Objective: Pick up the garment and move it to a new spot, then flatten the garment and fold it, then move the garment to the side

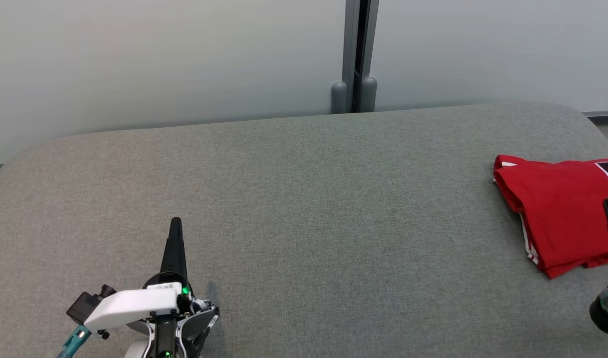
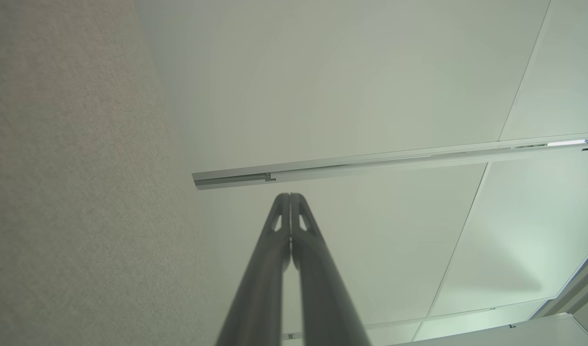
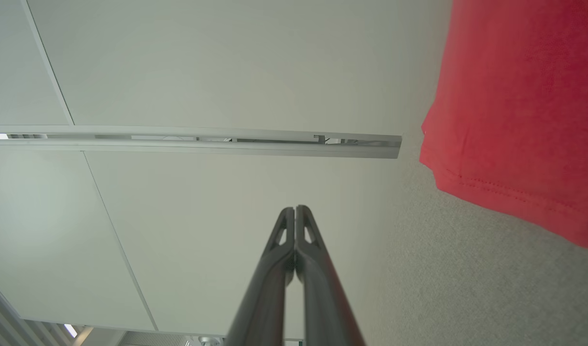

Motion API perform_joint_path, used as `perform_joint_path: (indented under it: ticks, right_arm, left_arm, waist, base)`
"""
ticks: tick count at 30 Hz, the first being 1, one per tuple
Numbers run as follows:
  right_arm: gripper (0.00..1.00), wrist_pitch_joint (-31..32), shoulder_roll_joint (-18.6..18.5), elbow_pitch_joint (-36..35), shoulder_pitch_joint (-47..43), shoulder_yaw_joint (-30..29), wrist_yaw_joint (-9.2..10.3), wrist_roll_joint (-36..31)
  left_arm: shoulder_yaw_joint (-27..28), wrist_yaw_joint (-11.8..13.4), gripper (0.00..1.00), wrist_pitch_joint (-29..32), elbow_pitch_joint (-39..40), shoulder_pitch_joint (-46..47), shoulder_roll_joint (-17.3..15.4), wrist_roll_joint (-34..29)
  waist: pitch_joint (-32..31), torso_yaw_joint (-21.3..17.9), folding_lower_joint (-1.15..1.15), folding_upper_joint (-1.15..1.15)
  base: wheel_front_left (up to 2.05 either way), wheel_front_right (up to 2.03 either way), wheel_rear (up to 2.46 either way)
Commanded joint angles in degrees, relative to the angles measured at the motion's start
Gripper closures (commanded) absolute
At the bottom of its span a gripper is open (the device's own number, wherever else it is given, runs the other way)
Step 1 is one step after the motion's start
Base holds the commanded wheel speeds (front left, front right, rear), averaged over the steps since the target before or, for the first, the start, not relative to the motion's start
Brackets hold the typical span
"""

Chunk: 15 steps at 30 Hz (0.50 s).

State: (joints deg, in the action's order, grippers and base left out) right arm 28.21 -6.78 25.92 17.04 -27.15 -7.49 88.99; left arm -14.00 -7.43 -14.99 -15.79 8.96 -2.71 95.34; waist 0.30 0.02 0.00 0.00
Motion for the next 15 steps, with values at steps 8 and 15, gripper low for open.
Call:
perform_joint_path:
  ticks: [8, 15]
  right_arm:
    - [1.00, -0.2, -0.4, 0.1, -0.3, 0.1, 0.00, 0.2]
    - [1.00, -0.2, -0.5, 0.1, -0.4, 0.1, 0.00, 0.2]
  left_arm:
    - [0.1, -0.3, 1.00, -0.1, 0.0, 0.8, -0.2, -0.1]
    - [0.1, -0.3, 1.00, -0.1, 0.0, 0.8, -0.2, -0.1]
  waist:
    - [0.0, 0.0, 0.00, 0.00]
    - [0.0, 0.0, 0.00, 0.00]
  base:
    - [0.00, 0.00, 0.00]
    - [0.00, 0.00, 0.00]
